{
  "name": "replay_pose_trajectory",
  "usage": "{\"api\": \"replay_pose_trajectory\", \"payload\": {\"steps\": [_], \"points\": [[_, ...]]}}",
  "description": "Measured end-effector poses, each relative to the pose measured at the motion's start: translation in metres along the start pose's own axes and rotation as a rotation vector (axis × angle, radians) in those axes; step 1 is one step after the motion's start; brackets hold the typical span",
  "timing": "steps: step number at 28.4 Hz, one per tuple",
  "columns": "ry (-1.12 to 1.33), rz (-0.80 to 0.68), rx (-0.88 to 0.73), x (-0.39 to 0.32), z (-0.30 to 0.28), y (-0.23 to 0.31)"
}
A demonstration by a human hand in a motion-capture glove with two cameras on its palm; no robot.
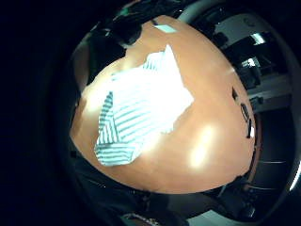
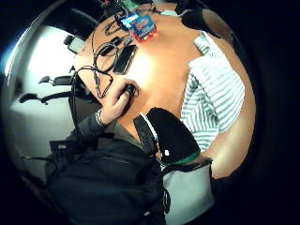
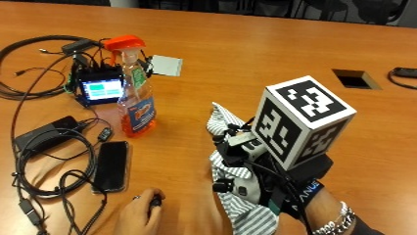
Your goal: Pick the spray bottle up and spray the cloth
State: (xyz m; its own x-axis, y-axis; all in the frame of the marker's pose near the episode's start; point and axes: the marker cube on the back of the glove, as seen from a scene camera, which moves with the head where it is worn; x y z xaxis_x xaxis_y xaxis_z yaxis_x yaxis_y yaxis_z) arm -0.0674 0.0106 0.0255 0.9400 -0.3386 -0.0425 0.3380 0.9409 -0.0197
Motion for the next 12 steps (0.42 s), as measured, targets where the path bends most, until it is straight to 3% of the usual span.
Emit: {"api": "replay_pose_trajectory", "payload": {"steps": [12], "points": [[-0.018, 0.097, 0.041, 0.016, 0.0, 0.021]]}}
